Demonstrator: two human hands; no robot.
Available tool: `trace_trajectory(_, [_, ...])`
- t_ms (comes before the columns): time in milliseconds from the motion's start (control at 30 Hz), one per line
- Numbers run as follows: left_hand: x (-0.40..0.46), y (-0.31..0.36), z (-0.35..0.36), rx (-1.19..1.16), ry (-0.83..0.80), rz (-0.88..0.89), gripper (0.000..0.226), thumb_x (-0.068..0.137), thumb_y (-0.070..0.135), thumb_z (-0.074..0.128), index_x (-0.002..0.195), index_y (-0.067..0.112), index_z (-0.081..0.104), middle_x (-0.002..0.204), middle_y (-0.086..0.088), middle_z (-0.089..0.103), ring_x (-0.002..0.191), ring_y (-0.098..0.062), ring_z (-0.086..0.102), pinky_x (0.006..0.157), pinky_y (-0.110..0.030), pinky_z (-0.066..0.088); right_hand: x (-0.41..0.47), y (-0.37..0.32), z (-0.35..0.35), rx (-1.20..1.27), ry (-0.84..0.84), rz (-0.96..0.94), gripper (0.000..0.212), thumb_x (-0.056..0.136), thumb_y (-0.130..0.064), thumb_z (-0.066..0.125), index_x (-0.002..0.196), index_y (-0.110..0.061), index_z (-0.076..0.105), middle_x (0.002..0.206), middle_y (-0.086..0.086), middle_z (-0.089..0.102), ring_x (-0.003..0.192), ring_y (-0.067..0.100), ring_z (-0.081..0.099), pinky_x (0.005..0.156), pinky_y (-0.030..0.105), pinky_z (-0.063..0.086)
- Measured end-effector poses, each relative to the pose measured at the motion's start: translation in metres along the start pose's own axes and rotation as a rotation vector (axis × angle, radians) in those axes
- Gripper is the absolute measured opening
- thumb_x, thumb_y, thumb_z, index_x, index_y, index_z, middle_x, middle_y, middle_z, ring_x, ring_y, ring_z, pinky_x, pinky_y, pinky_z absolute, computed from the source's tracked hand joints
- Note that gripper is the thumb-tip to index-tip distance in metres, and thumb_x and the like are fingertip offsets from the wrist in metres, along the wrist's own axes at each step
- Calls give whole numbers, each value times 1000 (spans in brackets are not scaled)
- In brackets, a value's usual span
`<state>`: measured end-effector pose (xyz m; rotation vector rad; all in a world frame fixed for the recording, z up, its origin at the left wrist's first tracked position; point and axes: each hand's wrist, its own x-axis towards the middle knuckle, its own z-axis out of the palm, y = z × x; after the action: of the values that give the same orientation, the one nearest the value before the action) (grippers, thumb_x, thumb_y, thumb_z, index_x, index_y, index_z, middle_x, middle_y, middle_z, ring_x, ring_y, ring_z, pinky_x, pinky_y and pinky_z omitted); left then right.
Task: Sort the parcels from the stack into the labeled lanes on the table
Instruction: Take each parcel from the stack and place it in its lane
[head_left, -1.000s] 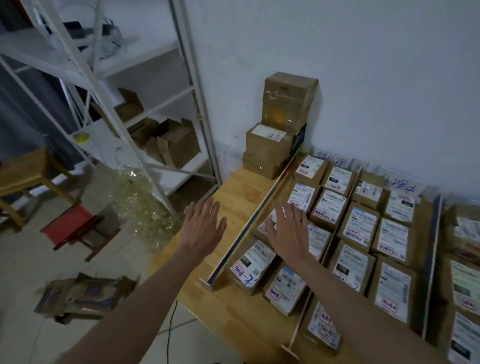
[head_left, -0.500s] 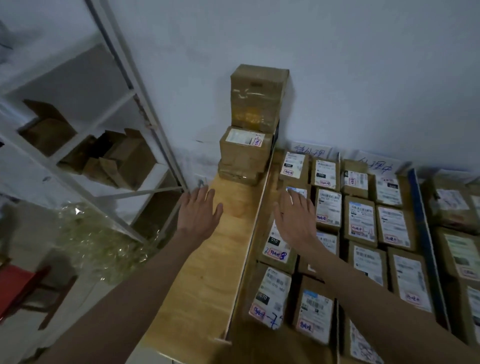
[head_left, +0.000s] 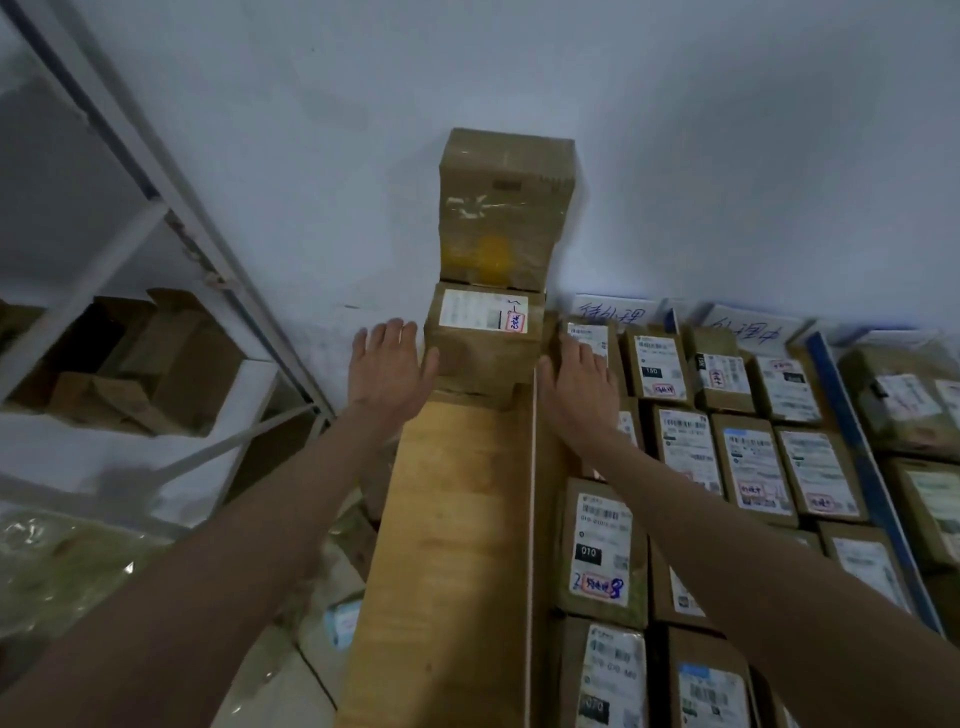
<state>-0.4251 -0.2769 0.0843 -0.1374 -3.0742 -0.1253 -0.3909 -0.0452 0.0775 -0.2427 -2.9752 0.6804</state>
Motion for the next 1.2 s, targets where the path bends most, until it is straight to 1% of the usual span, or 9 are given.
trace_trajectory(367, [76,18,34,-151,-109,-132,54,103,44,27,129,4,51,128,-15,54,121,-32,50,109,-48,34,88,-21,34,248,-169,228,39,105,-37,34,133,-10,37,122,14,58,111,34,59,94,51,48])
trace_trajectory(567, [69,25,31,-244,-78,-164,45,103,37,29,123,3,51,121,-16,54,112,-30,51,97,-44,39,87,-25,39,352,-138,247,34,104,-30,38,128,-6,41,118,15,61,105,32,61,89,51,52])
trace_trajectory(700, [54,21,18,-456,-64,-233,45,103,38,34,128,3,47,125,-16,51,112,-31,51,90,-43,43,62,-28,25,457,-130,236,38,103,-29,45,133,-7,40,119,11,64,95,23,64,72,34,55])
trace_trajectory(800, [36,19,9,-700,-54,-303,50,102,47,40,133,8,45,126,-11,51,113,-28,54,87,-39,44,21,-31,6,625,-190,285,59,99,-27,57,148,-12,28,123,0,59,95,14,60,60,16,48])
trace_trajectory(833, [28,18,7,-734,-44,-297,51,101,49,42,132,9,46,124,-9,52,112,-27,55,87,-38,44,4,-32,0,684,-228,302,69,96,-26,61,152,-14,22,120,-3,55,97,13,60,60,15,50])
trace_trajectory(900, [13,15,6,-728,-39,-252,50,100,50,45,129,10,47,122,-9,54,109,-25,55,85,-37,45,-29,-28,-6,758,-290,334,81,90,-28,70,152,-18,20,125,-3,54,104,16,64,71,24,58])
trace_trajectory(967, [0,11,4,-712,-88,-203,46,99,48,47,127,11,48,119,-8,56,107,-24,56,83,-36,44,-56,-18,-7,793,-315,369,72,86,-33,74,143,-18,32,127,-1,58,103,19,67,80,33,61])
trace_trajectory(1067, [-19,13,-8,-721,-221,-83,43,99,42,52,128,10,51,120,-10,61,103,-21,58,80,-32,45,-85,-2,-14,710,-336,386,53,88,-48,68,126,-16,48,117,3,63,97,14,66,79,31,60])
trace_trajectory(1200, [-39,25,-22,-752,-372,1,49,99,41,54,137,12,48,130,-9,61,114,-26,61,91,-37,53,-105,15,-31,724,-479,373,48,92,-49,62,127,-18,52,117,2,64,103,17,65,88,38,58])
